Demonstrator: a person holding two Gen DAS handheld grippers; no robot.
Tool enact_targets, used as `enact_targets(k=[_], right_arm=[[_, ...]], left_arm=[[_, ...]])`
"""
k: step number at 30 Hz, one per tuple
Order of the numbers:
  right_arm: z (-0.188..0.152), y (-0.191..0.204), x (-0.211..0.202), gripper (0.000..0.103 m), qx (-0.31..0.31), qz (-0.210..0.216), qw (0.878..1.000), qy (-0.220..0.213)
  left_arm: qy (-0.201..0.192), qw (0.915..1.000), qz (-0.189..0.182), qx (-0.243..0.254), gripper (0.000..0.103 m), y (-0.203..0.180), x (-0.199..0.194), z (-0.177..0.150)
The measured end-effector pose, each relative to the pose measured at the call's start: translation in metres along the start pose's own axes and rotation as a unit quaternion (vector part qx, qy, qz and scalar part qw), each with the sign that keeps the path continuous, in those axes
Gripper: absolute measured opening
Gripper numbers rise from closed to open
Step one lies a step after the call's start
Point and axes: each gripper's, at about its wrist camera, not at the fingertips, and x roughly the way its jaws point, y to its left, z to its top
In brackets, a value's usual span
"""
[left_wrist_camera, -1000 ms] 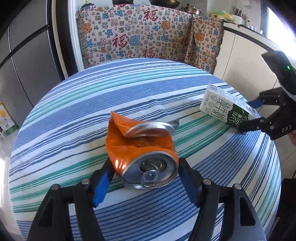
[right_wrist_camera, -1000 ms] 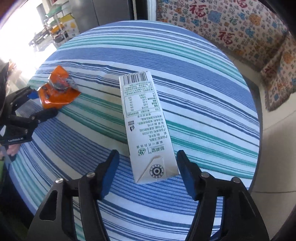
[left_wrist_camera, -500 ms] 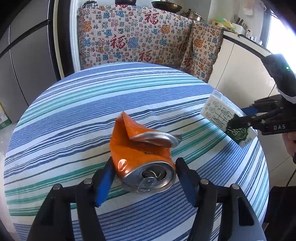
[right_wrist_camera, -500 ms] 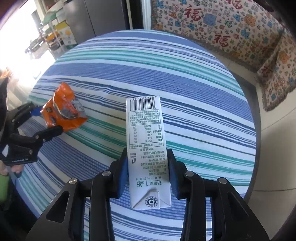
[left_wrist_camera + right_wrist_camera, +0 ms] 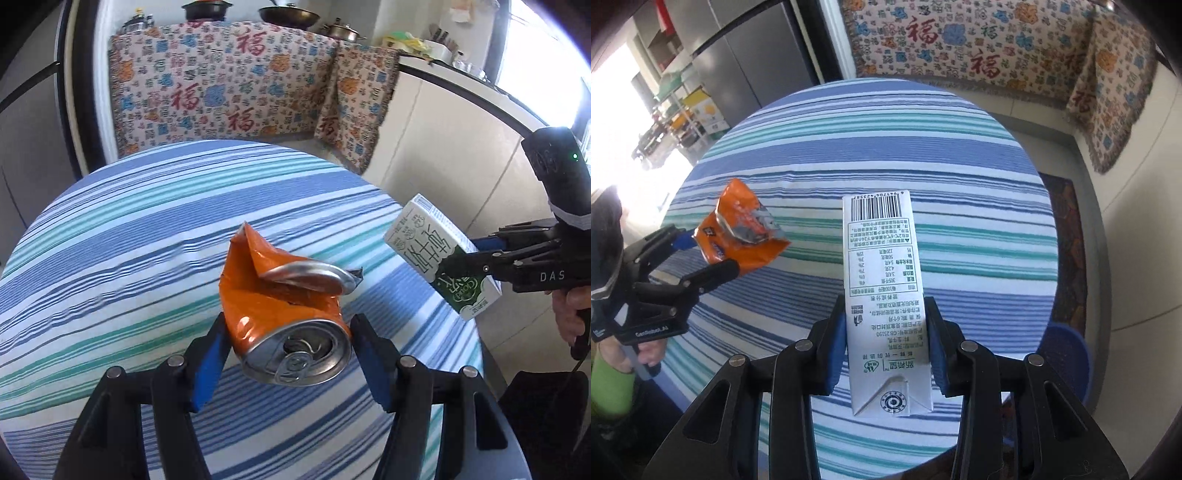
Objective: Collect trash
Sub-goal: 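Carry the orange can and milk carton over the blue wastebasket with both tools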
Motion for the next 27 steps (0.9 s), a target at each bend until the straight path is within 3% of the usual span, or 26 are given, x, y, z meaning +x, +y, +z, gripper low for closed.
enact_targets(k=[7,14,19,27], right_arm=[[-0.037,-0.052,-0.038,0.039,0.065,-0.015,0.997,-0.031],[-0.086,-0.142,-0.068,0.039,0.163,-0.06,0.984,-0.044],[-0.115,-0.203,-0.062,0.039,0.225,-0.094,0.969,-0.035],[-0.143,-0.272,-0.028,0.04,0.296,-0.091,0.951,-0.022]], left_arm=[[0.013,0.9981,-0.046,0.039,0.066,-0.082,0.023,0.017],[0.026,0.9887,-0.113,0.095,0.066,-0.19,0.054,0.03],[0.059,0.9812,-0.144,0.115,0.066,-0.261,0.098,0.03],[0.115,0.9752,-0.142,0.125,0.066,-0.315,0.18,0.014]])
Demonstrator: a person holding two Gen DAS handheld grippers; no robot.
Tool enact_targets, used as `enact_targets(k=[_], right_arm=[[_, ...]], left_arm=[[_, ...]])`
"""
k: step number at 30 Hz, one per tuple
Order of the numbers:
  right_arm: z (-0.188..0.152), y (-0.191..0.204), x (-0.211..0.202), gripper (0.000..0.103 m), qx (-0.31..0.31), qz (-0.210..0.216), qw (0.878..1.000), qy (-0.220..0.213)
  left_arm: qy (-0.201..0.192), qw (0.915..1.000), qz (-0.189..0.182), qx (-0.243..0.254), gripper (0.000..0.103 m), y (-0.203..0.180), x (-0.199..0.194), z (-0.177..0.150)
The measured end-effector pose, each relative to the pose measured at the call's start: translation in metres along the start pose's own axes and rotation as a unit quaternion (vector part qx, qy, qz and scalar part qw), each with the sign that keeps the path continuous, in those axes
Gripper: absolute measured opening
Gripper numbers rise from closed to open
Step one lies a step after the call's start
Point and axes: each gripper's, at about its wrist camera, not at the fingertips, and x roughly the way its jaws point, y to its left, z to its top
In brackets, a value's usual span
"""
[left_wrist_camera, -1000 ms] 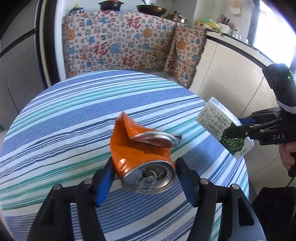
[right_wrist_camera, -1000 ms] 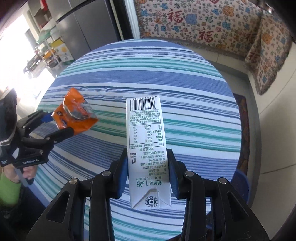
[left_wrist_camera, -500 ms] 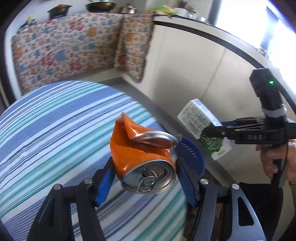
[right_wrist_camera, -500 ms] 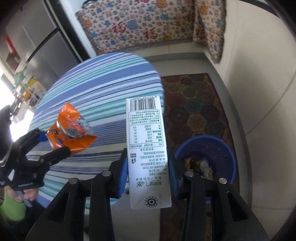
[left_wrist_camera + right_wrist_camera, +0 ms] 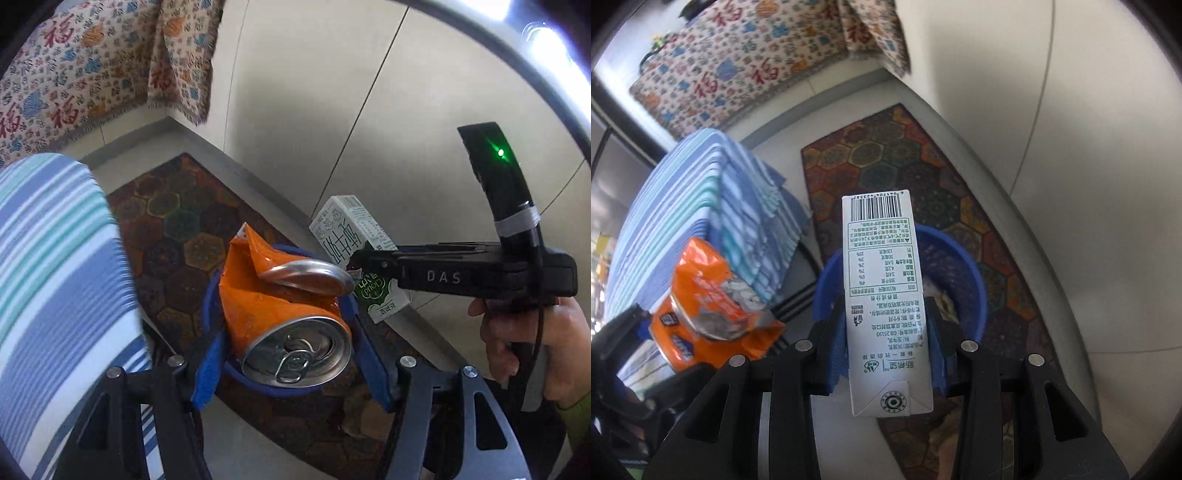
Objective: Collect trash
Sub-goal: 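Carry the orange can and milk carton over the blue wastebasket with both tools, then open both tools to drop the can and carton into the wastebasket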
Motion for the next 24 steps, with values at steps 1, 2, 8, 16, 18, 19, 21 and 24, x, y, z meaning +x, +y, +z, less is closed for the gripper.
enact_targets(k=[1,2,8,16,18,19,21,24], right_arm=[[0.002,-0.006,0.005,0.04,0.009,0.005,1.0,0.003],[0.004,-0.011,0.01,0.04,0.019,0.01,1.0,0.006],[0.014,-0.033,0.046,0.04,0.051,0.051,0.997,0.033],[0.005,-0.069,0.07,0.077,0.104,0.066,0.992,0.033],[0.004,-0.076,0.065,0.077,0.118,0.066,0.99,0.026],[0.004,-0.079,0.061,0.077,0.126,0.062,0.99,0.02],[0.006,-0.082,0.047,0.081,0.133,0.057,0.989,0.013],[0.006,-0.078,0.017,0.1,0.13,0.036,0.991,-0.009]], left_arm=[[0.004,1.0,0.0,0.0,0.066,0.002,0.01,0.004],[0.009,1.0,0.001,0.001,0.066,0.003,0.02,0.006],[0.026,0.9994,0.016,0.019,0.066,-0.001,0.063,0.009],[0.013,0.9995,0.028,0.001,0.071,0.009,0.095,0.018],[-0.003,0.9995,0.031,0.009,0.071,0.007,0.086,0.024],[-0.013,0.9992,0.036,0.014,0.071,0.007,0.08,0.027],[-0.031,0.9984,0.043,0.021,0.074,0.004,0.06,0.03],[-0.06,0.9969,0.043,0.027,0.083,0.0,0.022,0.031]])
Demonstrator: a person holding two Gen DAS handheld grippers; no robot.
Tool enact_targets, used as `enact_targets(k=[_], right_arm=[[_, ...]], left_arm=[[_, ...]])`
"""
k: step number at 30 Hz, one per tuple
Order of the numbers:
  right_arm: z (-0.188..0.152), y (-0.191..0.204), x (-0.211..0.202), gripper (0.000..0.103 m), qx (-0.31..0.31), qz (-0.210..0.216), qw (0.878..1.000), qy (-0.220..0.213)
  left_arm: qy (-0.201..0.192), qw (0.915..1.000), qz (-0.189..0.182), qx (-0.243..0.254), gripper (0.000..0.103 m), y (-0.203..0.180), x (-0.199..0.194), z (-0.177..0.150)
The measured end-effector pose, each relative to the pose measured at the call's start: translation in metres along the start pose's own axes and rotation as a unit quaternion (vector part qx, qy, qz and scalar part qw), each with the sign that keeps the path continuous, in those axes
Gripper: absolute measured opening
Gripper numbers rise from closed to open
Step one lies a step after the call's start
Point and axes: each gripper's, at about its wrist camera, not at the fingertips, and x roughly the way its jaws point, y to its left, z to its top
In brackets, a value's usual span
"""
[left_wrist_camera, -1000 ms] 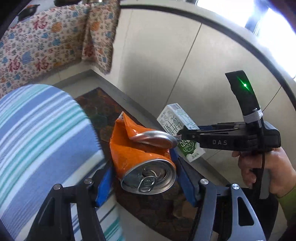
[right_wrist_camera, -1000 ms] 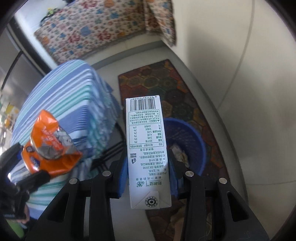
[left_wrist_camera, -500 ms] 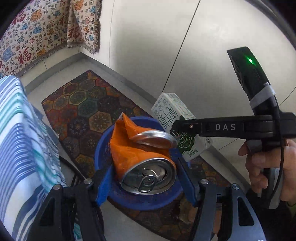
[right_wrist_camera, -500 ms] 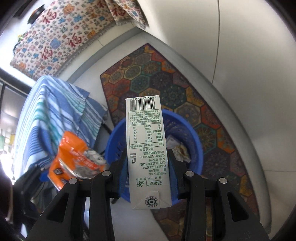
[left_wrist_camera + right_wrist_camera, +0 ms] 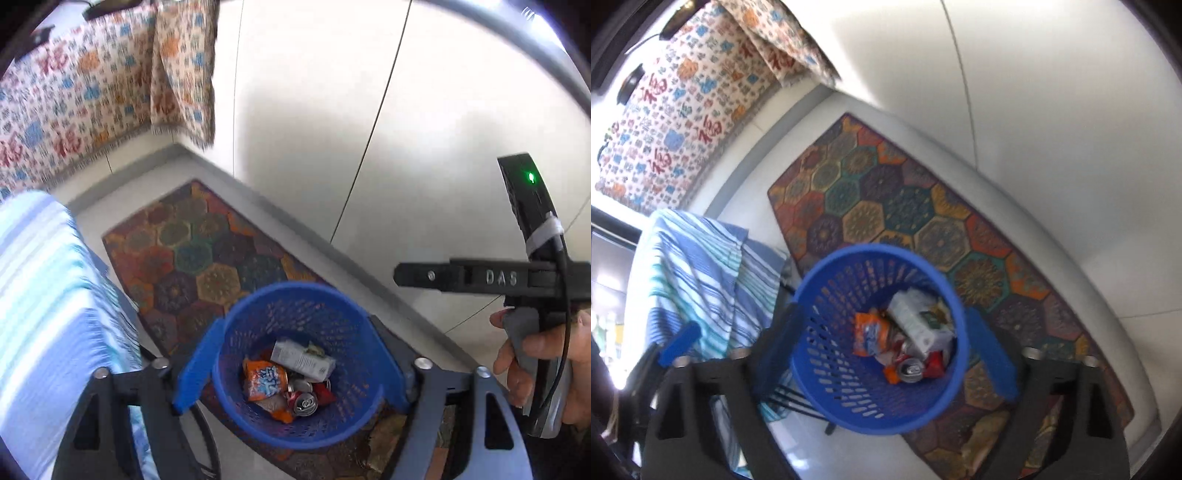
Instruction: Collect trash
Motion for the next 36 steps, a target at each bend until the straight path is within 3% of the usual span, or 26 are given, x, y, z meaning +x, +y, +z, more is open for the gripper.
enact_targets(k=[2,5,10,16,21,25,30,36], right_arm=[[-0.006,0.009,-0.027,0.103,-0.016,-0.014,1.0,-0.015],[-0.028,0.018,-0.068,0.103,-0.037,-0.012,0.999,-0.033],[-0.1,0.022,-0.129,0.103,-0.057,-0.028,0.996,-0.069],[-0.171,0.029,-0.162,0.103,-0.053,-0.08,0.991,-0.098],[-0.187,0.034,-0.179,0.103,-0.058,-0.117,0.985,-0.111],[-0.197,0.041,-0.188,0.103,-0.061,-0.109,0.986,-0.107],[-0.206,0.054,-0.196,0.103,-0.078,-0.097,0.987,-0.103],[-0.213,0.07,-0.205,0.103,-0.1,-0.104,0.984,-0.106]], left_arm=[[-0.016,0.9999,-0.004,0.004,0.086,-0.001,-0.028,0.001],[-0.022,0.9997,-0.009,0.006,0.103,-0.005,-0.073,-0.01],[-0.021,0.9996,-0.008,0.016,0.103,-0.019,-0.121,-0.05],[-0.016,0.998,0.056,0.025,0.103,-0.036,-0.149,-0.086],[-0.024,0.9942,0.104,0.008,0.103,-0.036,-0.169,-0.098],[0.0,0.9913,0.131,0.015,0.103,-0.037,-0.172,-0.099],[0.026,0.9946,0.101,0.007,0.103,-0.033,-0.177,-0.096],[0.019,0.9961,0.086,0.005,0.103,-0.037,-0.185,-0.096]])
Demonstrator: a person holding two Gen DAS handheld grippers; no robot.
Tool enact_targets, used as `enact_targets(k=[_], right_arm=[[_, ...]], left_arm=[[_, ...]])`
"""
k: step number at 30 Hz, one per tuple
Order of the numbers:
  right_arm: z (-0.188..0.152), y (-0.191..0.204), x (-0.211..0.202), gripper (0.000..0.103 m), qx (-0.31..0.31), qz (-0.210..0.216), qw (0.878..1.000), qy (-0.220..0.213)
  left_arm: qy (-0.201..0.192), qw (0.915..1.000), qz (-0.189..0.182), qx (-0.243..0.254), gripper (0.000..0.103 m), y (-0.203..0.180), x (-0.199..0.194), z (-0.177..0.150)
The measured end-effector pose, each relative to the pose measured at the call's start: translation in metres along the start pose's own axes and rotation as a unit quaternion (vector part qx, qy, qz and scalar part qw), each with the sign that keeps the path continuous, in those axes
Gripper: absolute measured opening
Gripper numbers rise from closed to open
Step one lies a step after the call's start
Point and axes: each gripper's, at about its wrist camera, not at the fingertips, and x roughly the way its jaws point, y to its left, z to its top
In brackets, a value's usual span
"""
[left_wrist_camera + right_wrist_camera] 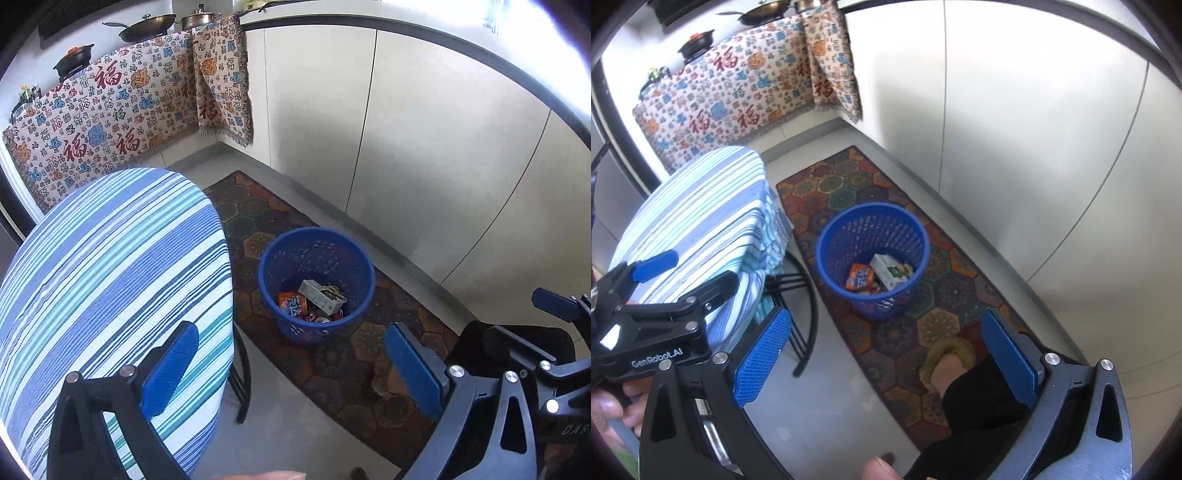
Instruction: Collect trash
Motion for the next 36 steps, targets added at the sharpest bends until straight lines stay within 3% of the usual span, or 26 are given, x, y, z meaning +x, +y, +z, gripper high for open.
enact_targets(k=[36], right_arm=[[-0.0043,0.0079,-0.0039,0.103,-0.003,0.005,1.0,0.004]], left_arm=[[0.002,1.0,0.007,-0.001,0.103,-0.0017,-0.0018,0.0041]])
